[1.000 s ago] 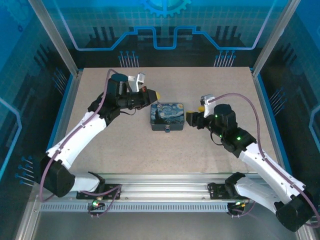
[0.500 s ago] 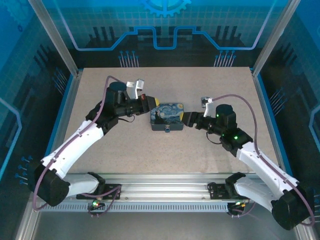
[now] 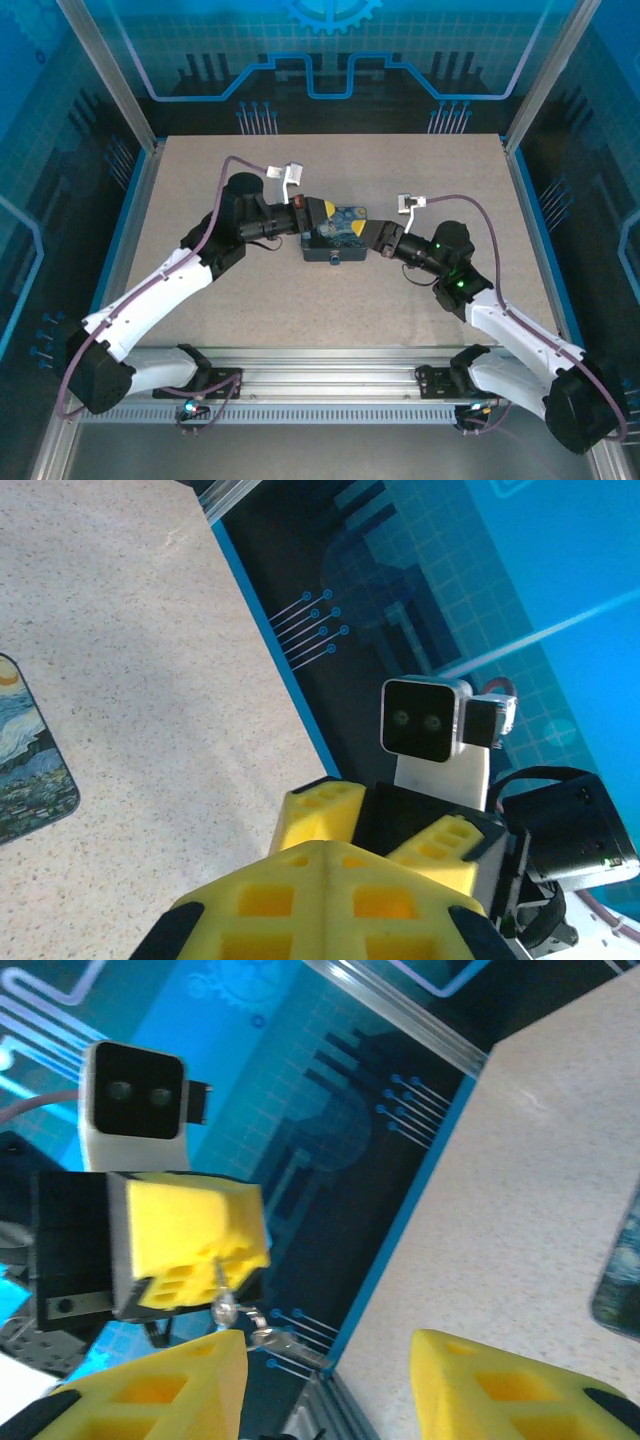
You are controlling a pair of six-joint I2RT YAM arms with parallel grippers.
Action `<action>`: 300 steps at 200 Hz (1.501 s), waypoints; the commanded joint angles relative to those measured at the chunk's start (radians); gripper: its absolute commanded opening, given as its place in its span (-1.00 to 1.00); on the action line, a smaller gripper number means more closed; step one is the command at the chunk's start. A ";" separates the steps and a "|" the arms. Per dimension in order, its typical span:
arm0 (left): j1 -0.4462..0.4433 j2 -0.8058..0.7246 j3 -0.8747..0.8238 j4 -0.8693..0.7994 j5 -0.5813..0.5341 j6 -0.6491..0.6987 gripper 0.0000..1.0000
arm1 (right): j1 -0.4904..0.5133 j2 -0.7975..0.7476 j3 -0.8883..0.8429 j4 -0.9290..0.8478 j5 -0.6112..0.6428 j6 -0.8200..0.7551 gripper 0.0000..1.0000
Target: Unlock the padlock with the key
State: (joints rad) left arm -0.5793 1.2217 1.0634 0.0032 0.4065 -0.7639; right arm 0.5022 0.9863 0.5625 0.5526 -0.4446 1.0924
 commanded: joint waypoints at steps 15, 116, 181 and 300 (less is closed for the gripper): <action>-0.028 -0.019 -0.031 0.101 -0.031 -0.031 -1.00 | 0.030 -0.018 -0.012 0.140 0.048 0.048 -0.09; -0.053 -0.053 -0.083 0.196 -0.143 -0.073 -1.00 | 0.171 0.022 -0.064 0.305 0.316 0.114 -0.04; -0.059 -0.051 -0.087 0.207 -0.149 -0.080 -1.00 | 0.214 0.123 -0.008 0.385 0.290 0.124 -0.17; -0.063 -0.053 -0.106 0.246 -0.153 -0.096 -1.00 | 0.232 0.147 0.005 0.460 0.300 0.143 -0.43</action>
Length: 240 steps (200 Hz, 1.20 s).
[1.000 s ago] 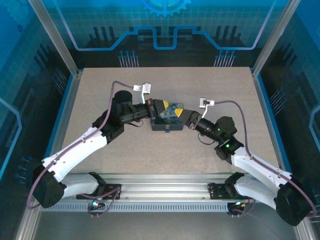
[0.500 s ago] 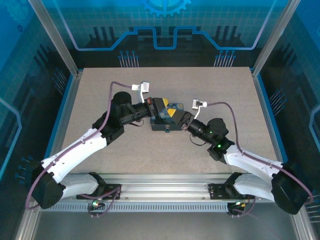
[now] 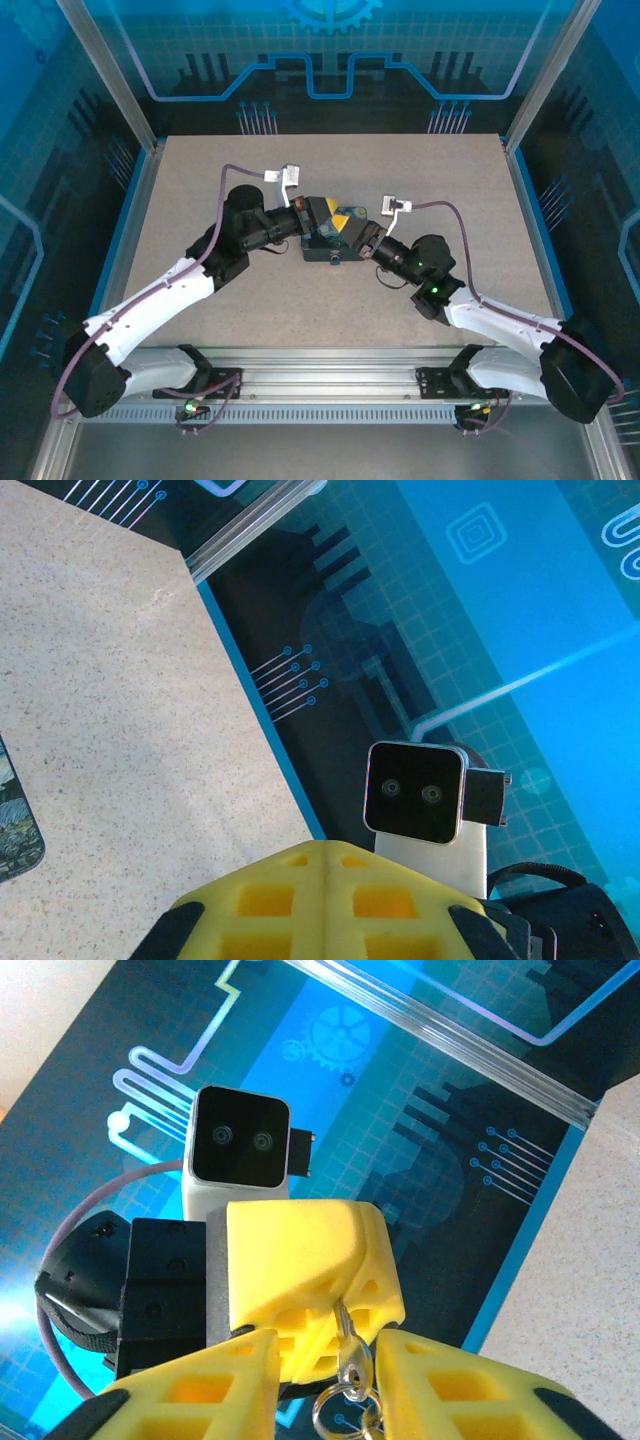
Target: Unlock the padlock with the key
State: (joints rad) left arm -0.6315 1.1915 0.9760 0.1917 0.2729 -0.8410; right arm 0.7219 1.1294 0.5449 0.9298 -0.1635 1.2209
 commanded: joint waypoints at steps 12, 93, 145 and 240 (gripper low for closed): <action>-0.011 -0.025 -0.023 0.063 -0.023 -0.021 -1.00 | 0.011 0.005 0.021 0.093 0.019 0.018 -0.52; -0.013 -0.040 -0.035 0.073 -0.019 -0.031 -0.82 | -0.009 -0.030 0.028 -0.001 0.014 -0.017 -1.00; -0.005 -0.039 0.008 0.010 0.044 -0.024 -0.31 | -0.066 -0.096 0.051 -0.172 -0.075 -0.058 -1.00; 0.082 0.032 0.068 0.003 0.319 -0.133 0.01 | -0.151 -0.136 0.220 -0.559 -0.334 -0.219 -1.00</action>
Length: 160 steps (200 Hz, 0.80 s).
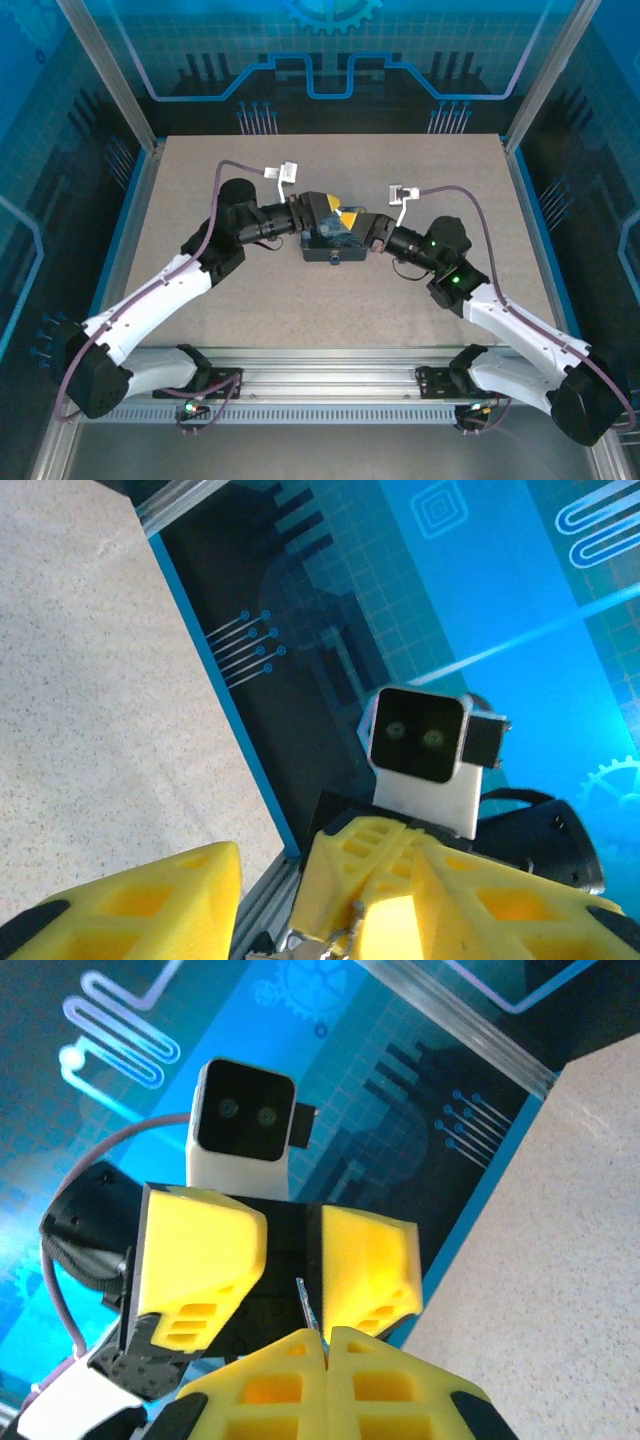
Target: Unlock the padlock with the key
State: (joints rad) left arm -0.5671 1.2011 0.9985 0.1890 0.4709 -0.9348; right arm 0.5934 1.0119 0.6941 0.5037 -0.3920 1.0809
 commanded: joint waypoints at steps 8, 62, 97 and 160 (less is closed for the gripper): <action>0.021 0.032 0.046 0.013 0.148 -0.053 0.01 | -0.031 -0.021 0.087 -0.166 -0.120 -0.097 -1.00; 0.036 0.039 0.034 0.045 0.213 -0.095 0.02 | -0.069 0.003 0.164 -0.328 -0.213 -0.170 -1.00; 0.040 0.037 0.037 0.050 0.220 -0.102 0.02 | -0.073 0.023 0.177 -0.375 -0.236 -0.195 -1.00; 0.039 0.036 0.033 0.031 0.248 -0.088 -0.37 | -0.098 0.019 0.201 -0.420 -0.254 -0.220 -1.00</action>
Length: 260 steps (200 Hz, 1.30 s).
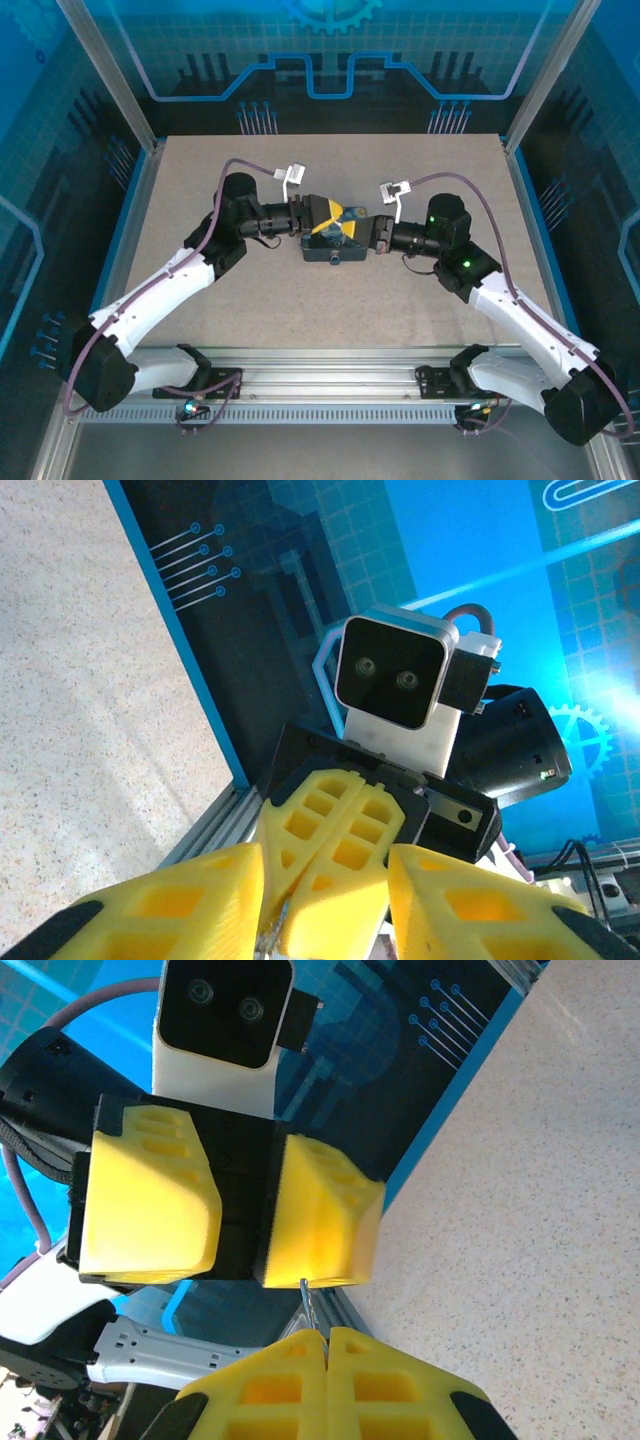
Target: Unlock the padlock with the key
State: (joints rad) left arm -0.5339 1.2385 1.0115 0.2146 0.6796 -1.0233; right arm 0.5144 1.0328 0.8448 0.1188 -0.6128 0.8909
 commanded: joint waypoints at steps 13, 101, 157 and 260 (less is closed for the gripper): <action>0.006 -0.003 0.016 0.002 0.041 0.003 -0.42 | -0.023 -0.005 0.060 -0.047 -0.038 -0.034 -1.00; 0.005 0.008 0.023 -0.027 0.046 0.029 -0.42 | -0.029 -0.008 0.060 -0.039 -0.054 -0.035 -1.00; 0.005 0.006 0.022 -0.041 0.065 0.043 -0.85 | -0.035 0.003 0.068 -0.040 -0.066 -0.038 -1.00; 0.005 -0.012 0.005 -0.040 -0.019 0.044 -1.00 | -0.071 -0.036 0.040 -0.005 -0.010 0.005 -0.15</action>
State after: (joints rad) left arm -0.5320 1.2396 1.0130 0.1616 0.6968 -0.9886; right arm 0.4583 1.0328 0.8829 0.0830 -0.6617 0.8772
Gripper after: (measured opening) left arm 0.037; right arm 0.376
